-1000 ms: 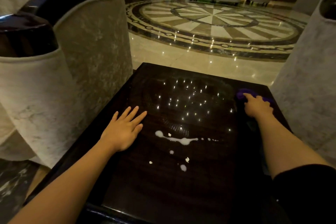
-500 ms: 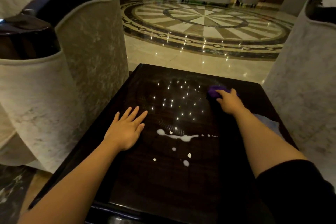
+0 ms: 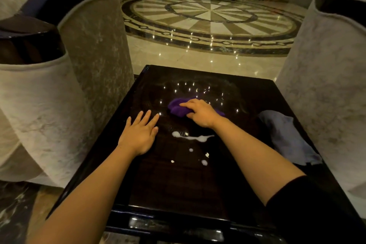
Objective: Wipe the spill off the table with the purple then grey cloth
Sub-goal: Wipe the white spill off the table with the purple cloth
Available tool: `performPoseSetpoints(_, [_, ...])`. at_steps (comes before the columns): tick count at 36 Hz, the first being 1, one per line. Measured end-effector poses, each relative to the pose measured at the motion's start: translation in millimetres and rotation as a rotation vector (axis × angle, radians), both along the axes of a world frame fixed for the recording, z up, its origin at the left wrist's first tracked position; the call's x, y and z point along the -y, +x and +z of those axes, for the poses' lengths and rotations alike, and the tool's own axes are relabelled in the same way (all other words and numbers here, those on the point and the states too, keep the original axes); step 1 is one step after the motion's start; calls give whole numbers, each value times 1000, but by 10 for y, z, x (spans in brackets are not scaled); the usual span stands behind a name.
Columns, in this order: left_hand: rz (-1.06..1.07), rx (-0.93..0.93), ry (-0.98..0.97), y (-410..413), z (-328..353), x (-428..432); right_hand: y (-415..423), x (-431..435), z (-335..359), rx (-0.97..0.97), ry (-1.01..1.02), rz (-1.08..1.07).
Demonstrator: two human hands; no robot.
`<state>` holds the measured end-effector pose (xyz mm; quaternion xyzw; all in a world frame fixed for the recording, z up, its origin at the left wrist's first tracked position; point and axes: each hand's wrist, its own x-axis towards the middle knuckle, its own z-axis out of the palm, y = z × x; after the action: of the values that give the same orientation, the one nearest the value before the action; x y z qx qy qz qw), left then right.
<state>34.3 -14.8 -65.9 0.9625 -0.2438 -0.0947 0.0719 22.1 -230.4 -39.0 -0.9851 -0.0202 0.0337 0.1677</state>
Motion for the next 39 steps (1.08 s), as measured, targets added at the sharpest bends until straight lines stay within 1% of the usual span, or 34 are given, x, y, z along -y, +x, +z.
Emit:
performPoseSetpoints(8, [-7,9,27,5,-7,8,-375,-301,-45,29,47,108])
performPoseSetpoints(13, [-35,33,77,-8,-3,-8,-616,-423,-46,14,68,173])
performPoseSetpoints(19, [-51,55,44,-40,-18,-37,-973,-553,-12,-4,90,231])
performPoseSetpoints(27, [-52,38,10,-59,-25,-55,-1583,-688,82,-18,62,336])
performPoseSetpoints(39, [-47,19,2,-34,-29,-53,-2226,-836,114,68,9,407])
